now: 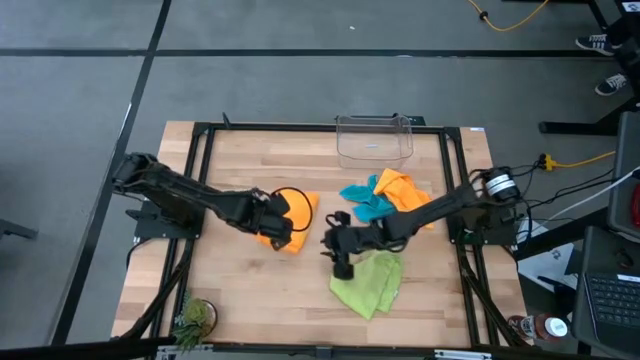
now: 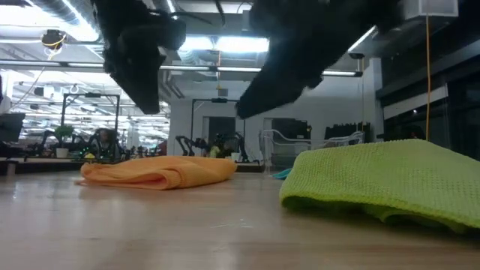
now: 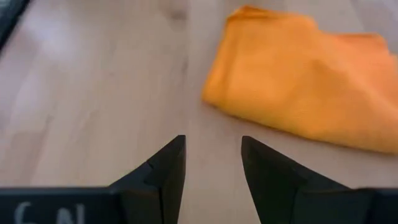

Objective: Fold microfiber towels
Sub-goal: Fold the left yellow microfiber cloth

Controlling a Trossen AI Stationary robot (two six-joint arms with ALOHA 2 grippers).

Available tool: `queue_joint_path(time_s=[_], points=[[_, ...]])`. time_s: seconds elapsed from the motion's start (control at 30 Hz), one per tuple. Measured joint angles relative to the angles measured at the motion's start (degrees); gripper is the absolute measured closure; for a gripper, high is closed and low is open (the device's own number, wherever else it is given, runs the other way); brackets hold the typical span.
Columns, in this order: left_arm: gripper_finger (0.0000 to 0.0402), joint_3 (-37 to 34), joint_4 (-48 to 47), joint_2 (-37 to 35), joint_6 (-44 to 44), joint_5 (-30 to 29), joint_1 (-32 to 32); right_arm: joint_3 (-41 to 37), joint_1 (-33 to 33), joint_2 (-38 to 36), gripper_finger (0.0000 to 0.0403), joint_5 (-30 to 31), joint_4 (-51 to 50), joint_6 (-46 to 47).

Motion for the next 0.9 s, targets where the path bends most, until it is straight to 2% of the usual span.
queue_joint_path(time_s=[0.1, 0.3, 0.43, 0.57, 0.67, 0.73, 0.9], points=[[0.0246, -4.34, 7.3, 0.4, 0.1, 1.35, -1.48, 0.03, -3.59, 2.89, 0.0244, -0.35, 5.44, -0.44], [0.0246, -16.77, 28.33, 1.71, -1.12, -2.28, -2.54, 0.58, -10.83, 8.9, 0.0244, -1.68, 17.41, -1.23], [0.0246, -21.43, 35.1, 1.9, -2.86, -1.4, -2.69, 4.12, -13.2, 15.25, 0.0244, -1.96, 17.92, -2.1], [0.0246, -22.45, 35.69, 1.85, -5.21, 2.24, -3.51, 9.53, -14.89, 20.37, 0.0244, -2.23, 15.38, -1.97], [0.0246, -22.39, 34.12, 1.88, -6.85, 5.43, -4.57, 13.14, -15.73, 22.37, 0.0244, -1.99, 7.96, -1.5], [0.0248, -22.37, 31.26, 1.88, -8.47, 5.27, -5.45, 14.59, -16.04, 22.35, 0.0244, -2.08, 3.75, -0.5], [0.0251, -22.07, 28.15, 1.7, -10.03, 1.26, -6.69, 17.0, -16.24, 21.96, 0.0244, -5.19, 0.28, -0.65]])
